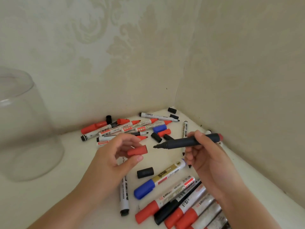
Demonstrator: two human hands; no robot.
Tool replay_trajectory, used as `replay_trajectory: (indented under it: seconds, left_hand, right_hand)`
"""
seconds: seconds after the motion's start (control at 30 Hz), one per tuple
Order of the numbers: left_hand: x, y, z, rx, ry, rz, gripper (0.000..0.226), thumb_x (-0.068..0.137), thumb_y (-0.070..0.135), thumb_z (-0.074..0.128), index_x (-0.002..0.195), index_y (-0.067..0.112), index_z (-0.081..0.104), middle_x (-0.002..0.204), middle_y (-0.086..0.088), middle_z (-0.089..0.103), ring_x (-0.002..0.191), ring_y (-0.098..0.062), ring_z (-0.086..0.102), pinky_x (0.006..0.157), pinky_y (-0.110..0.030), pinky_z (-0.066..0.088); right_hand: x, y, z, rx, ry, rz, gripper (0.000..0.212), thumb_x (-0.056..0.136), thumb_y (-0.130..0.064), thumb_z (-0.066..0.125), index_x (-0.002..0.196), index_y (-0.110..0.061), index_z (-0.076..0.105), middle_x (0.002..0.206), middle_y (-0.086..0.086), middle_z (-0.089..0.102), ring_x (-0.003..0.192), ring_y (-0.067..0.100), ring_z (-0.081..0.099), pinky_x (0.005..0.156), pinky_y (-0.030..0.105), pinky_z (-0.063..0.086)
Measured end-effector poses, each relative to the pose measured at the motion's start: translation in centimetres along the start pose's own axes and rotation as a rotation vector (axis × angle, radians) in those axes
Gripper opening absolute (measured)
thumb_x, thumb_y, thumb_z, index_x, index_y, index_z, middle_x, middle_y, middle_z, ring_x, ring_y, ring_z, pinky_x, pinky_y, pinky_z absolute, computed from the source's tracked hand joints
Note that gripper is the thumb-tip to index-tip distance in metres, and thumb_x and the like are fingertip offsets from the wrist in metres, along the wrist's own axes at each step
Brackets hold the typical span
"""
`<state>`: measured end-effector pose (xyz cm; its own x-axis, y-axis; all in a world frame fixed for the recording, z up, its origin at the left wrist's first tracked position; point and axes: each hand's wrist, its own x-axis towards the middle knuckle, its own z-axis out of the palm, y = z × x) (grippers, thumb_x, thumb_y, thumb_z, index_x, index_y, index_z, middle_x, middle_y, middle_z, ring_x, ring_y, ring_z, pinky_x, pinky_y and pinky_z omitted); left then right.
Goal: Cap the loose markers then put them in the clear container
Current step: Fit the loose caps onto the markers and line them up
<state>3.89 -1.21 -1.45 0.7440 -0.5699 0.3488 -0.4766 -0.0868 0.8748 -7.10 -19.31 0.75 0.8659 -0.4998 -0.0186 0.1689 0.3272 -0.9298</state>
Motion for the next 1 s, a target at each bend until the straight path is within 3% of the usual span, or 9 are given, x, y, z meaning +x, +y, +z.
replay_trajectory:
  seconds: [0.33,0.47,0.57,0.63,0.7,0.77,0.87,0.93,1.0]
  left_hand:
    - [-0.7,0.4,0.7,-0.012,-0.035,0.018,0.032,0.073,0.021,0.071,0.093,0.042,0.056,0.1,0.029,0.062,0.092,0.006,0.06,0.077,-0.005,0.043]
    - [-0.7,0.5,0.7,0.001,-0.054,0.021,0.026,0.07,0.036,0.065,0.093,0.042,0.055,0.101,0.031,0.061,0.093,0.007,0.059,0.078,-0.004,0.043]
    - [-0.9,0.5,0.7,0.086,-0.108,0.044,0.022,0.072,0.044,0.055,0.094,0.046,0.053,0.103,0.034,0.057,0.093,0.01,0.056,0.079,-0.005,0.041]
    - [-0.7,0.3,0.6,0.217,-0.154,0.069,0.013,0.082,0.042,0.052,0.095,0.045,0.051,0.089,0.02,0.063,0.087,0.013,0.054,0.074,-0.006,0.04]
    - [-0.6,0.0,0.4,0.343,-0.196,0.095,0.007,0.086,0.042,0.046,0.092,0.041,0.05,0.07,0.013,0.057,0.083,0.011,0.051,0.069,-0.008,0.039]
    - [-0.5,-0.4,0.1,0.374,-0.228,0.126,0.013,0.084,0.051,0.038,0.086,0.041,0.046,0.068,0.015,0.052,0.084,0.005,0.049,0.068,-0.01,0.039]
    - [-0.8,-0.5,0.0,0.425,-0.277,0.216,0.042,0.08,0.07,0.025,0.091,0.035,0.048,0.07,0.018,0.049,0.085,0.0,0.048,0.063,-0.013,0.039]
    - [-1.2,-0.2,0.3,0.51,-0.299,0.271,0.052,0.077,0.068,0.014,0.096,0.033,0.047,0.067,0.022,0.044,0.075,0.0,0.05,0.061,-0.011,0.039]
    - [-1.4,0.0,0.7,0.551,-0.285,0.349,0.044,0.085,0.063,0.017,0.093,0.032,0.047,0.059,0.029,0.032,0.049,0.007,0.042,0.057,-0.002,0.037]
  right_hand:
    - [-0.3,0.2,0.2,-0.083,-0.06,-0.011,0.014,0.08,-0.022,0.058,0.078,-0.01,0.065,0.057,0.004,0.052,0.049,0.015,0.045,0.047,0.022,0.042]
    - [-0.4,0.3,0.2,-0.093,-0.093,-0.02,0.007,0.077,-0.02,0.064,0.078,-0.013,0.064,0.056,0.005,0.055,0.048,0.015,0.048,0.046,0.022,0.043]
    - [-0.5,0.3,0.1,-0.18,-0.16,-0.042,0.015,0.073,-0.025,0.073,0.078,-0.013,0.064,0.063,0.01,0.062,0.052,0.017,0.055,0.049,0.023,0.047]
    - [-0.6,0.3,0.1,-0.28,-0.197,-0.049,0.023,0.066,-0.029,0.076,0.081,-0.013,0.069,0.069,0.013,0.068,0.056,0.018,0.06,0.051,0.023,0.048]
    - [-0.6,0.2,0.1,-0.377,-0.195,-0.031,0.02,0.067,-0.025,0.079,0.083,-0.014,0.072,0.073,0.014,0.07,0.058,0.017,0.061,0.052,0.022,0.049]
    - [-0.7,-0.1,-0.1,-0.43,-0.191,-0.007,0.02,0.065,-0.021,0.079,0.083,-0.014,0.073,0.074,0.013,0.071,0.056,0.016,0.058,0.051,0.021,0.047]
    - [-0.8,-0.7,-0.3,-0.453,-0.197,-0.013,0.026,0.061,-0.03,0.077,0.079,-0.011,0.073,0.065,0.012,0.067,0.047,0.014,0.049,0.046,0.019,0.042]
    - [-0.9,-0.9,-0.2,-0.466,-0.169,-0.021,0.028,0.065,-0.036,0.07,0.072,-0.009,0.071,0.056,0.01,0.061,0.042,0.015,0.042,0.043,0.018,0.037]
    - [-1.0,-0.9,-0.1,-0.46,-0.131,-0.028,0.03,0.076,-0.035,0.061,0.064,-0.009,0.068,0.048,0.009,0.055,0.039,0.018,0.035,0.041,0.02,0.033]
